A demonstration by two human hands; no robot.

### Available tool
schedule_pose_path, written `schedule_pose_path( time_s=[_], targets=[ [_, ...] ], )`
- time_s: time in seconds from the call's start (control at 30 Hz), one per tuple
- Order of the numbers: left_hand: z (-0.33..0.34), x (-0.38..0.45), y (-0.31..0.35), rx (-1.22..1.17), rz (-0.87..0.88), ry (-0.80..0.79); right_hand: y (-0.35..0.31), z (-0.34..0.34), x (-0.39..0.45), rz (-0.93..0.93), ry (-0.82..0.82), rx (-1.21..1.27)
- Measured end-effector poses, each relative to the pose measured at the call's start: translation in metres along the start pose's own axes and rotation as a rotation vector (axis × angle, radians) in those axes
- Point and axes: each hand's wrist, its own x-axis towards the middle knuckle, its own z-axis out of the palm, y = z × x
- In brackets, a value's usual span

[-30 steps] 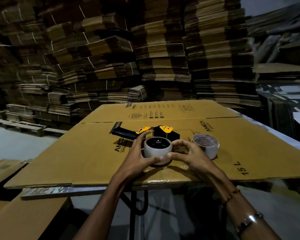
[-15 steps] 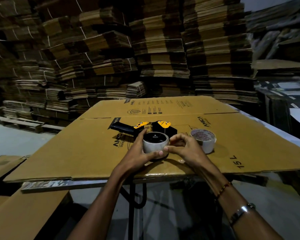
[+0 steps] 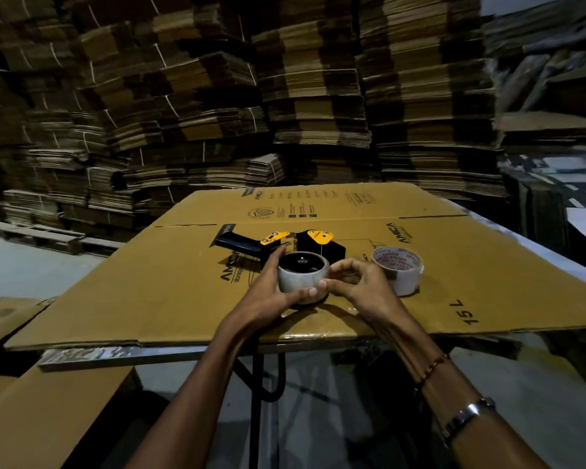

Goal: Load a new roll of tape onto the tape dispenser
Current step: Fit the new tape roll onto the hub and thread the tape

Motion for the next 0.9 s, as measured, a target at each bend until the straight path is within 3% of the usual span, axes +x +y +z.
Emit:
schedule_pose_path(
  time_s=[0.9],
  targets=[
    [-0.0015, -0.0028, 0.0051, -0.036, -0.006, -0.029, 0.0056, -0.0004, 0.0023, 0.041, -0.008, -0.054]
  ],
)
